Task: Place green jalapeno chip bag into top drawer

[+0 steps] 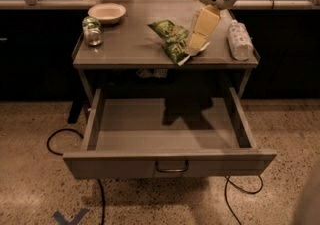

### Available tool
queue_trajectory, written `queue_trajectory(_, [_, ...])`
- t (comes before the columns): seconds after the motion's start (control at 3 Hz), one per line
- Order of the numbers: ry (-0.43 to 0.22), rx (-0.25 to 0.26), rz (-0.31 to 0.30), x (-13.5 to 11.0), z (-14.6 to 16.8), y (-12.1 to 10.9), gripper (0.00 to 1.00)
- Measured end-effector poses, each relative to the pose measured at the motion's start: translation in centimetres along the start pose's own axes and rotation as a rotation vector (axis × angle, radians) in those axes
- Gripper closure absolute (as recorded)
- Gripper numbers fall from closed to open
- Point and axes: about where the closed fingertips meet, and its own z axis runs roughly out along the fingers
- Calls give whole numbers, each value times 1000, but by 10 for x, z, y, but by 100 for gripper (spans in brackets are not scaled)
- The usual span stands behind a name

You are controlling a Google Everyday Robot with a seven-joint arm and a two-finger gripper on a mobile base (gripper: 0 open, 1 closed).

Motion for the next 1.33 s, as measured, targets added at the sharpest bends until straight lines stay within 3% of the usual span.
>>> queue_trajectory(0.33, [-1,-104,-8,-27,55,-30,0])
queue_trajectory(0.67, [0,-113,-20,-51,75,-56,0])
queue_trajectory(1.33, [-30,-57,-36,-81,82,-86,0])
